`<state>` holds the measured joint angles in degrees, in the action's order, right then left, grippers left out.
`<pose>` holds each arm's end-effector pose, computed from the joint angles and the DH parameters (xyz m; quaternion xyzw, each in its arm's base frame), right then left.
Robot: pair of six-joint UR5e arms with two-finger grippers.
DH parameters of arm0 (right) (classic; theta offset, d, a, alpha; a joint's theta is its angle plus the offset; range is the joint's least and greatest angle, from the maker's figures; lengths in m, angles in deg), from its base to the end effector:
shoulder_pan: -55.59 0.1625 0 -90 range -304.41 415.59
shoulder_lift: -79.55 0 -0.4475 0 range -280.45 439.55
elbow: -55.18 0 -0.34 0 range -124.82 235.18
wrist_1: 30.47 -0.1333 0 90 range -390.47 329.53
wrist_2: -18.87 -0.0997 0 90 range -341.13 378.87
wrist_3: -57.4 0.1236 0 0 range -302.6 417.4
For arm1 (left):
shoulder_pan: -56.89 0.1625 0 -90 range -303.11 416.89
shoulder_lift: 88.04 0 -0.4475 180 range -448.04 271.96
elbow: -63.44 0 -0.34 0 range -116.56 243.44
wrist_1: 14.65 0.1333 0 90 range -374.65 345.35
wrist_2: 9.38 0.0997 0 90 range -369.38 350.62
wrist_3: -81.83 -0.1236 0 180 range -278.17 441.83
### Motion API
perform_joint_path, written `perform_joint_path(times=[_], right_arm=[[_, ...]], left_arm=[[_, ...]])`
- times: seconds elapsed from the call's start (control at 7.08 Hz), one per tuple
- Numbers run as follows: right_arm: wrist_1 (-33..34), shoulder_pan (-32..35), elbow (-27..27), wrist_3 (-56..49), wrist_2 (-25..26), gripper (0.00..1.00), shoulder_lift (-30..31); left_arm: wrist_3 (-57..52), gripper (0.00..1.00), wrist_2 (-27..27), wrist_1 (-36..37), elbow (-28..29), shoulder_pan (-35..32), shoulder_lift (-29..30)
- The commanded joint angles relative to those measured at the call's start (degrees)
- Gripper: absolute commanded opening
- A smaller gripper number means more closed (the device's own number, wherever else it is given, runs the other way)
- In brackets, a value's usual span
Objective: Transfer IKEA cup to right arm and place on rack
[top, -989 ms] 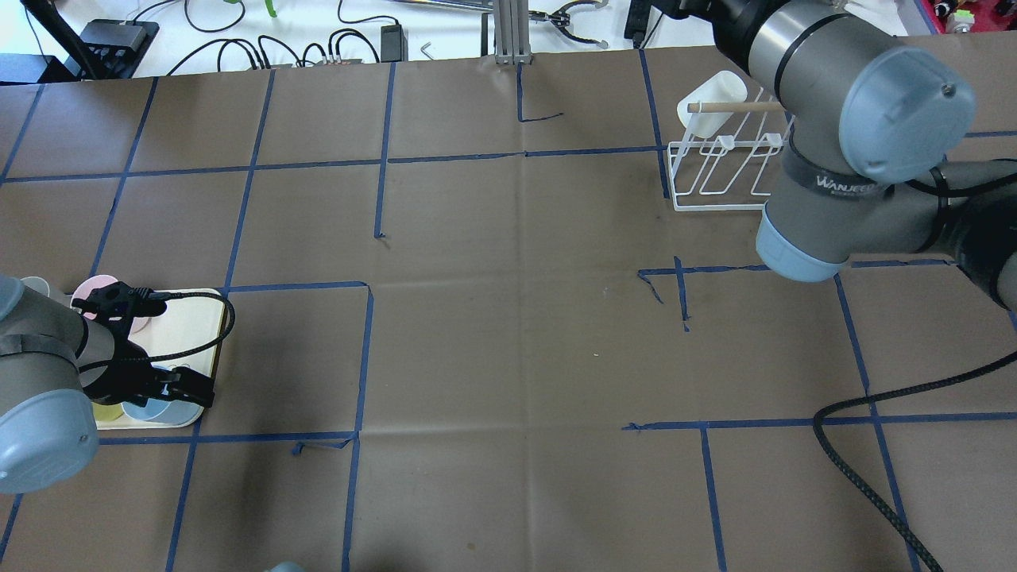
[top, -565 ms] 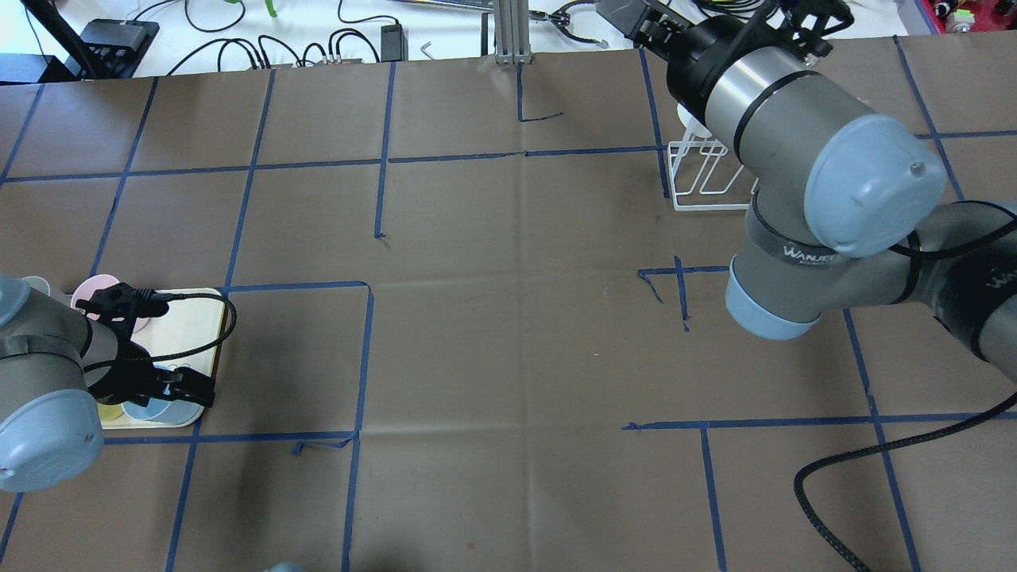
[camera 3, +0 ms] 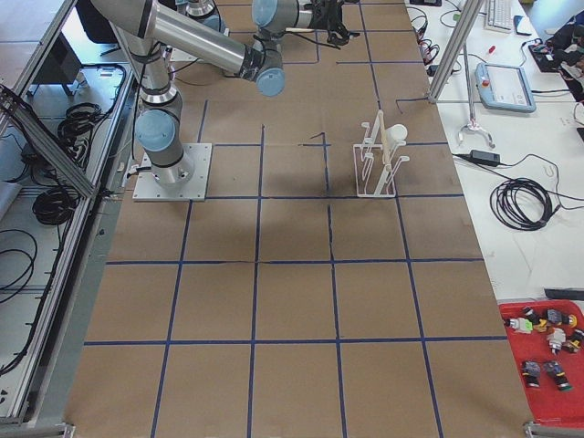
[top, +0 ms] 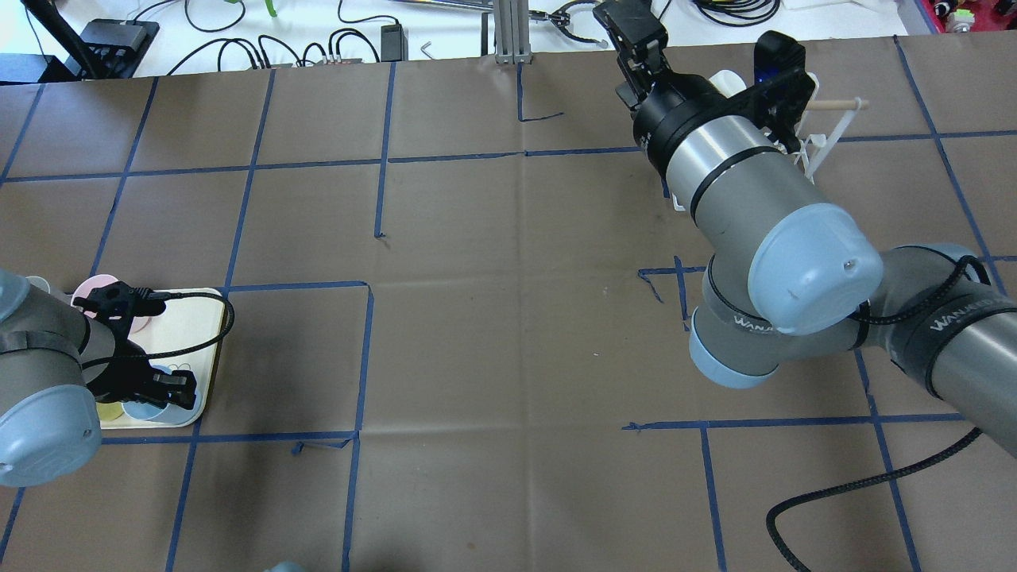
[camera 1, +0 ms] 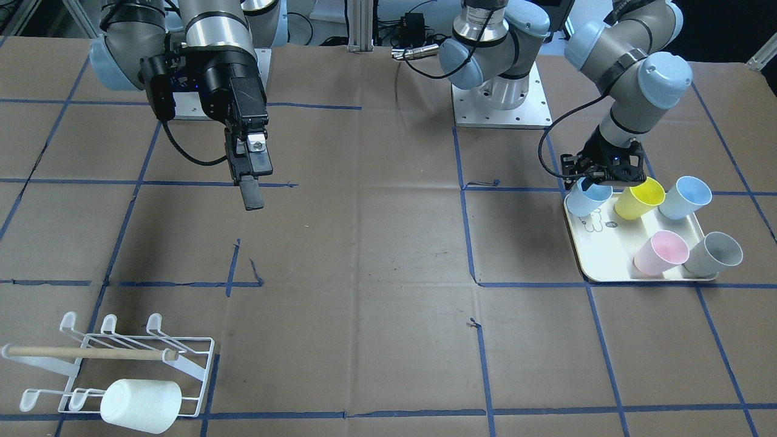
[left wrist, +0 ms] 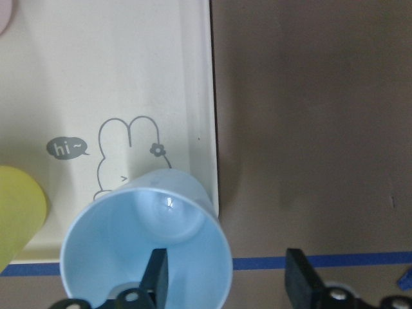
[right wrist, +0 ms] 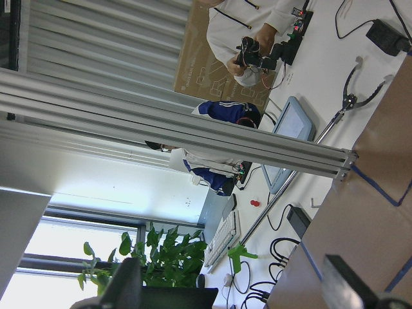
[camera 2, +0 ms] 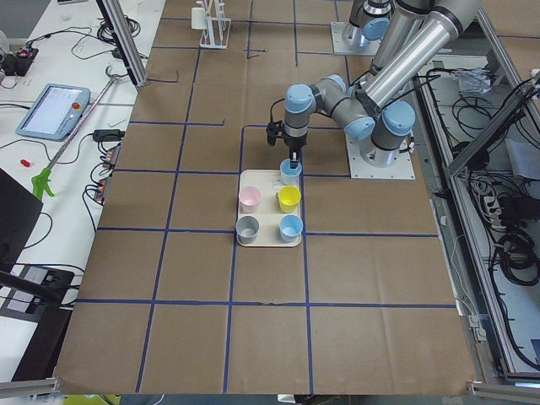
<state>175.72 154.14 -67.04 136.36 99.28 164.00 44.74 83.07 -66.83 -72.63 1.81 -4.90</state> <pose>0.2193 -0.4236 0.4729 0.4020 0.6614 -0.4102 0.4824 0.0706 -0.3247 0.2660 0.0192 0.9995 0.0224 0.0102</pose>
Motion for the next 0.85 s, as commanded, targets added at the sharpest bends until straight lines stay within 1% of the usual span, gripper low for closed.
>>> perform_joint_path(times=[0.0,0.28,0.42,0.56,0.71], right_arm=[[6.9,0.1,-1.7,13.0,0.2,1.0,-2.5],[7.2,0.1,-1.8,13.2,0.2,1.0,-3.0],[7.3,0.2,-2.0,13.2,0.2,1.0,-3.0],[7.3,0.1,-2.0,13.2,0.3,1.0,-3.0],[7.3,0.1,-1.9,13.3,0.2,1.0,-3.0]], left_arm=[[-0.1,0.0,0.4,0.0,0.1,0.1,0.1],[-0.4,0.0,0.5,0.0,1.2,0.1,-0.1],[-0.4,0.0,0.6,-0.6,2.7,0.0,-0.9],[-0.2,0.0,0.5,-2.9,5.6,-0.2,-1.8],[0.0,0.0,0.1,-8.6,9.8,-0.5,-3.4]])
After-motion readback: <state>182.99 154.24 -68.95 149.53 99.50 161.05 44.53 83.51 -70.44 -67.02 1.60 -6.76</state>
